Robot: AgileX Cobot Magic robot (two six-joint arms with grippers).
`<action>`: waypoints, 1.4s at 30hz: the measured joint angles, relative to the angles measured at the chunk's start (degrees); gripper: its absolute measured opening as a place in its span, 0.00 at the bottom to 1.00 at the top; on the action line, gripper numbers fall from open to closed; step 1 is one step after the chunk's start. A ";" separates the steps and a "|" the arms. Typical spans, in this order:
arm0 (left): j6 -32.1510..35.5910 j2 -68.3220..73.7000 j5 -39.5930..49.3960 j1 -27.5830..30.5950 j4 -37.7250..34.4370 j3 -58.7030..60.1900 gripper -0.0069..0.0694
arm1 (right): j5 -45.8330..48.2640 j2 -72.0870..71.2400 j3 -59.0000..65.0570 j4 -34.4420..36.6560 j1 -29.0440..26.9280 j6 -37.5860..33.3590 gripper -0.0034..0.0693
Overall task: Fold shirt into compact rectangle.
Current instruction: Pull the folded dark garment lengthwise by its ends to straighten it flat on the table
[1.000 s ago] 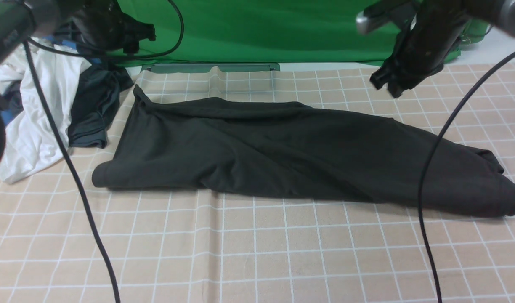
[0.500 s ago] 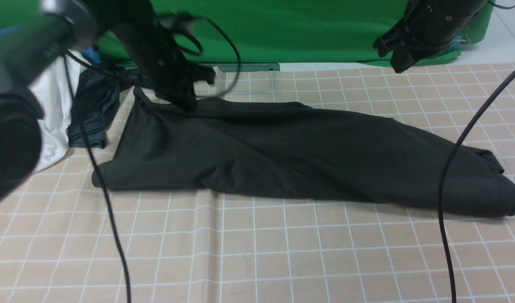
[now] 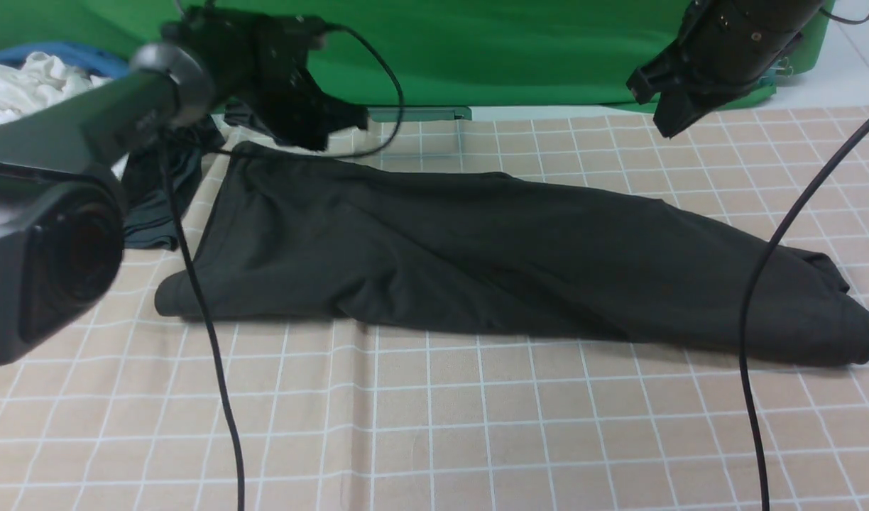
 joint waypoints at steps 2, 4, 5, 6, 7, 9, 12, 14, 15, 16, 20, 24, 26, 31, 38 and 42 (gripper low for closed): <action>0.86 -2.22 4.40 1.28 -0.46 -0.57 0.12 | -0.06 -1.40 0.75 0.06 0.00 0.18 0.10; 1.92 -4.72 10.13 2.87 -0.73 -0.73 0.12 | -0.12 -3.81 2.74 -0.97 0.00 0.25 0.10; 2.48 -6.14 12.73 3.72 -0.79 -0.58 0.12 | -0.12 -4.87 3.78 -1.85 0.00 0.25 0.10; 3.01 -7.42 14.17 4.33 -0.99 -0.13 0.12 | -0.05 -6.14 5.23 -3.32 0.00 0.25 0.10; 3.27 -8.07 14.71 4.67 -1.14 0.28 0.12 | -0.05 -6.37 5.53 -3.66 0.00 0.25 0.10; 5.15 -12.97 16.38 6.29 -2.68 5.55 0.12 | 0.17 -8.43 9.81 -7.40 -0.77 0.31 0.12; 6.63 -18.24 15.77 6.80 -5.29 14.32 0.12 | 0.05 -8.38 14.54 -8.42 -3.41 0.37 0.21; 7.51 -20.96 14.17 6.80 -7.28 19.84 0.12 | -0.73 -7.81 16.79 -8.69 -5.12 0.60 0.28; 8.21 -22.80 12.60 6.80 -9.22 23.84 0.12 | -1.63 -7.27 18.16 -8.85 -6.41 0.70 0.34; 9.57 -24.71 10.64 6.73 -11.56 29.17 0.12 | -3.18 -6.49 19.41 -9.04 -7.90 0.86 0.43; 12.67 -27.73 5.50 6.73 -16.55 40.22 0.12 | -6.09 -3.45 20.61 -9.39 -11.62 2.04 0.60; 13.86 -27.29 1.23 6.73 -16.40 46.64 0.12 | -8.60 0.17 20.61 -9.38 -12.94 2.16 0.69; 13.04 -26.90 -0.59 6.73 -14.46 48.08 0.12 | -10.10 2.13 20.61 -9.33 -13.06 2.16 0.70; 5.56 -26.72 -2.83 6.73 -5.48 48.31 0.12 | -13.42 5.93 20.61 -8.84 -13.06 2.16 0.70; 2.69 -26.72 -2.83 6.79 -0.76 48.33 0.12 | -14.65 8.64 20.61 -8.44 -13.06 1.68 0.62; 2.26 -26.67 -2.87 6.79 -0.74 48.38 0.12 | -15.10 8.64 20.61 -8.25 -13.06 1.46 0.26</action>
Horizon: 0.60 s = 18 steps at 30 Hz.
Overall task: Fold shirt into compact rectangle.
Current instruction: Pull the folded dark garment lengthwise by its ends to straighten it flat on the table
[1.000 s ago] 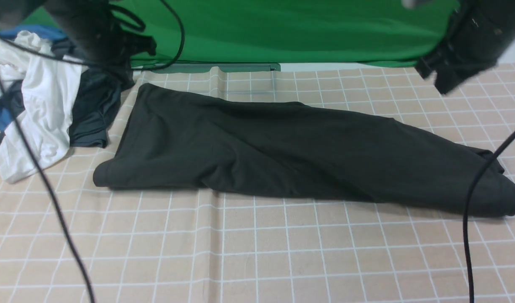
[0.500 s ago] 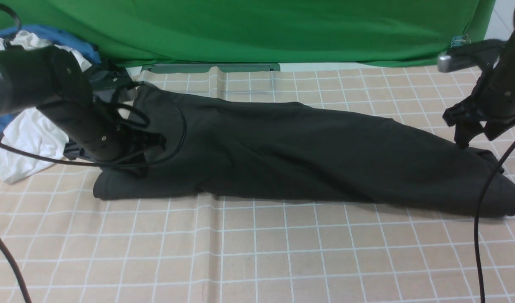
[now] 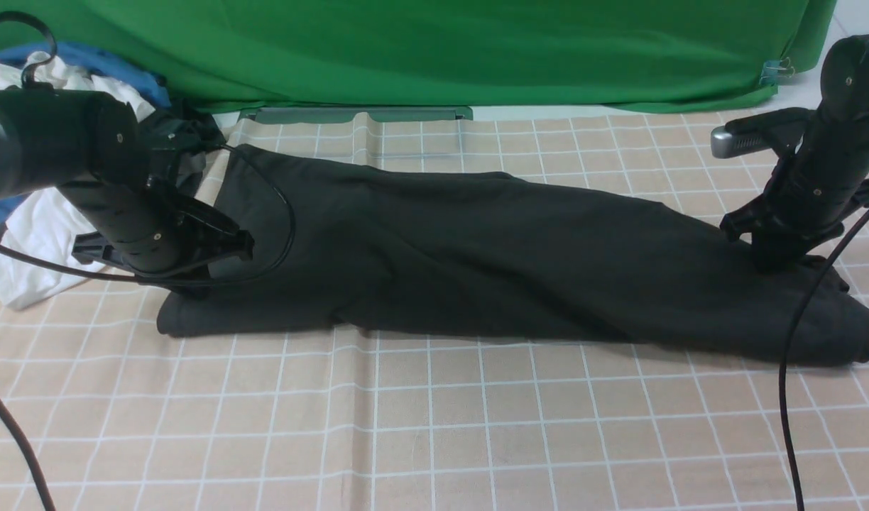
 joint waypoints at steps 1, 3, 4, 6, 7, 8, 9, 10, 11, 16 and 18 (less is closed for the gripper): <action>-0.17 0.00 0.00 0.00 0.06 0.00 0.12 | 0.00 0.00 0.00 0.00 0.00 -0.25 0.19; -0.21 0.00 0.00 0.00 0.06 0.00 0.12 | 0.12 0.00 0.00 0.14 0.00 -1.20 0.12; -0.21 0.00 0.00 0.00 0.06 0.00 0.12 | 0.35 -0.06 0.00 0.20 0.00 -1.72 0.11; -0.21 0.00 0.00 0.00 0.12 0.00 0.12 | 0.98 -0.41 0.00 0.20 0.00 -2.31 0.11; -0.21 0.00 0.00 0.00 0.12 0.00 0.12 | 1.23 -0.92 -0.06 0.20 0.00 -2.40 0.11; -0.21 0.00 0.00 0.00 0.12 0.00 0.12 | 1.42 -1.66 -0.06 0.08 0.00 -2.40 0.11; -0.21 0.00 0.00 0.00 0.12 0.00 0.12 | 1.42 -2.15 -0.06 0.02 0.00 -2.40 0.11; -0.21 0.00 0.00 0.00 0.12 0.00 0.12 | 1.36 -2.65 -0.06 -0.07 0.00 -2.40 0.11; -0.21 0.00 0.00 0.00 0.12 0.00 0.12 | 0.81 -4.06 -0.06 -0.42 -0.07 -2.31 0.11; -0.21 0.07 0.05 0.00 0.18 0.00 0.12 | -0.68 -6.09 -0.67 -0.95 -1.10 -1.40 0.11; -0.21 0.07 0.05 0.00 0.18 0.00 0.12 | -1.66 -5.96 -0.74 -1.04 -1.80 -1.27 0.11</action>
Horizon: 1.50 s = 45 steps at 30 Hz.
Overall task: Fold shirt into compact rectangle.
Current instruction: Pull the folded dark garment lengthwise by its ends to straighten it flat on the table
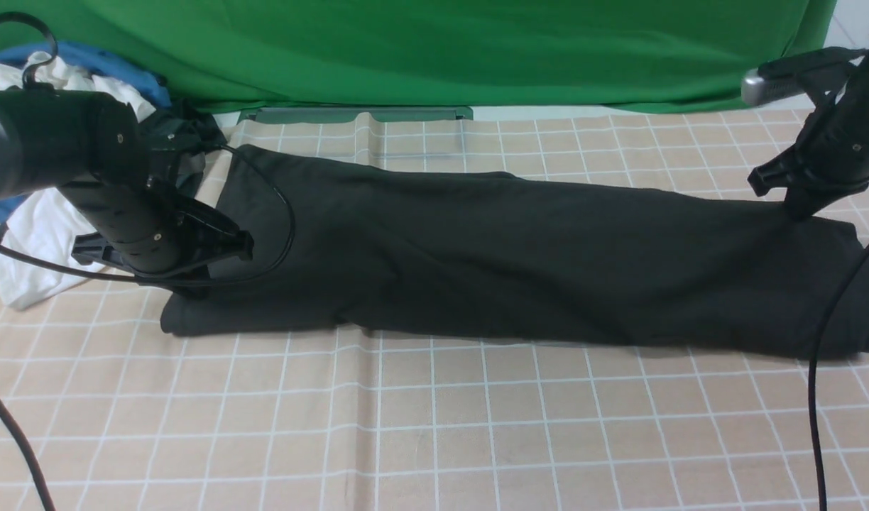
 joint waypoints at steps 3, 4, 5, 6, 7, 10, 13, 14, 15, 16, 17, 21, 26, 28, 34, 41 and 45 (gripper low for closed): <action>0.00 0.00 0.00 0.00 0.00 0.00 0.12 | -1.98 0.75 0.00 -0.09 -0.26 -0.01 0.11; 0.00 0.00 0.00 0.00 0.00 0.00 0.12 | -3.07 1.14 0.00 -0.17 -0.31 -0.01 0.11; 0.00 0.00 0.00 0.00 0.00 0.00 0.12 | -4.33 1.53 0.00 -0.18 -0.32 -0.01 0.12; 0.00 0.00 0.00 0.00 0.00 0.00 0.12 | -5.44 1.99 0.00 -0.23 -0.37 -0.01 0.13; 0.00 0.00 0.00 0.00 0.00 0.00 0.12 | -6.30 2.31 0.00 -0.23 -0.37 -0.01 0.14; 0.00 0.00 0.00 0.00 0.00 0.00 0.12 | -8.21 3.16 0.00 -0.68 -0.47 0.45 0.27; 0.00 -0.80 0.06 0.00 0.06 0.00 0.12 | -7.31 2.71 0.00 -0.89 -0.66 1.09 0.48; 0.00 -1.49 0.06 0.00 0.06 0.00 0.12 | -5.87 2.03 0.00 -0.94 -0.66 1.32 0.54; 0.00 -2.17 0.06 0.00 0.06 0.00 0.12 | -4.87 1.56 0.00 -0.94 -0.66 1.42 0.56; 0.00 -3.12 0.11 0.00 0.06 0.00 0.12 | -2.82 0.38 -0.06 -0.94 -0.66 1.45 0.58; 0.00 -4.18 0.25 0.00 0.06 0.00 0.12 | -0.60 -0.79 -0.18 -0.94 -0.66 1.48 0.57; 0.00 -7.59 2.78 0.00 0.06 0.00 0.12 | 5.83 -5.36 -0.44 -0.71 -0.66 1.48 0.35; 0.00 -8.51 7.13 0.00 0.57 0.00 0.12 | 9.75 -10.83 -0.44 1.78 -0.66 1.42 0.10; 0.00 -8.45 7.24 0.00 0.57 0.00 0.12 | 10.08 -12.22 -0.44 3.76 -0.66 0.85 0.10; 0.00 -6.19 4.68 0.00 0.57 0.00 0.27 | 10.19 -13.83 -0.44 10.45 -0.19 -1.62 0.10; -0.22 -0.30 4.28 0.00 0.57 0.00 0.73 | 10.03 -13.83 -0.44 12.01 2.75 -3.09 0.10; -0.25 1.69 4.20 0.16 0.23 -0.07 0.89 | 8.26 -13.83 -0.44 12.43 4.40 -3.20 0.10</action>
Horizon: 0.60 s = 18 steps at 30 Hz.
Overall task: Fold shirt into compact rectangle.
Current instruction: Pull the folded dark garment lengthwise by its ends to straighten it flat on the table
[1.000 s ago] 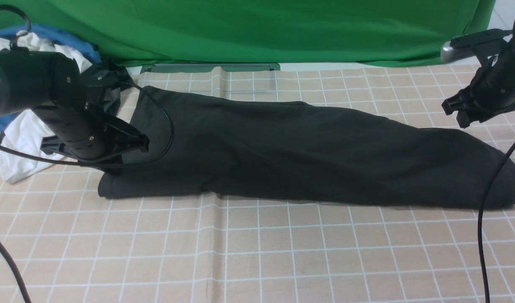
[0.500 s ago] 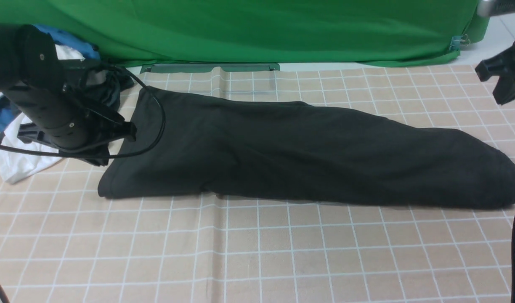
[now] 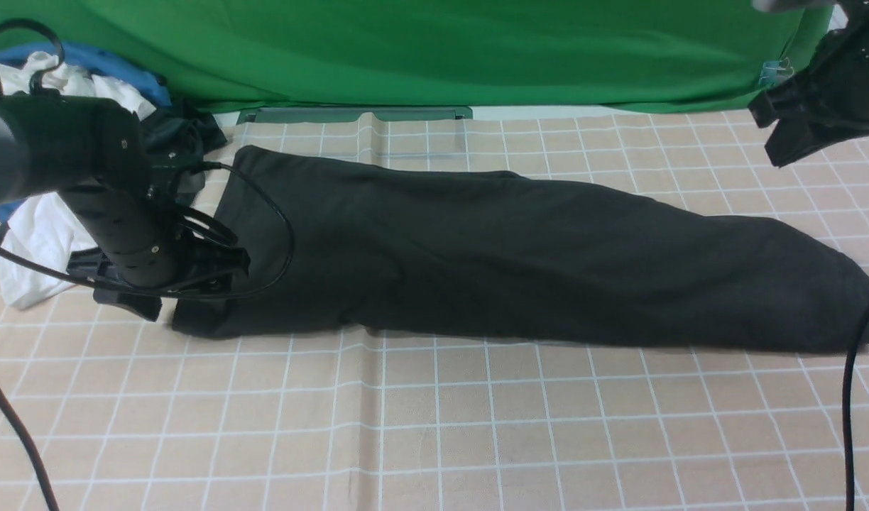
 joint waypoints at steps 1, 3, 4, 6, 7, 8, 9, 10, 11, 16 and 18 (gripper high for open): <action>0.00 0.14 0.00 0.08 -0.23 0.00 0.90 | -0.22 0.00 0.00 0.00 0.21 0.00 0.10; 0.00 0.45 0.06 0.29 -1.03 -0.05 0.87 | -0.69 0.00 0.00 0.00 0.75 -0.04 0.10; 0.00 0.61 0.06 0.30 -1.42 -0.07 0.85 | -0.77 0.00 0.00 0.00 0.74 -0.06 0.10; 0.28 0.72 0.06 0.35 -3.37 -0.07 0.71 | -0.77 0.00 0.00 0.06 0.79 -0.38 0.10; 1.08 0.80 0.01 0.35 -4.51 -0.07 0.62 | -0.77 0.00 0.00 0.06 0.79 -0.62 0.10; 1.72 0.86 0.01 0.35 -5.53 -0.07 0.53 | -0.77 0.00 0.00 0.06 0.79 -0.77 0.10; 2.15 0.85 0.01 0.35 -6.08 -0.07 0.49 | -0.77 0.00 0.00 0.06 0.79 -0.93 0.10; 3.90 0.92 0.17 0.35 -7.28 -0.12 0.32 | -0.52 0.00 0.00 0.06 0.79 -1.06 0.10; 5.29 0.98 0.52 0.35 -7.47 -0.43 0.23 | -0.08 0.00 0.00 0.06 0.79 -1.12 0.10; 6.67 0.70 4.29 0.35 -6.76 -1.51 0.16 | 4.65 0.00 0.00 -0.16 0.79 -1.34 0.10; 6.49 -1.82 8.52 0.23 -4.49 -0.93 0.16 | 7.65 -0.56 0.37 -0.60 0.79 -1.34 0.10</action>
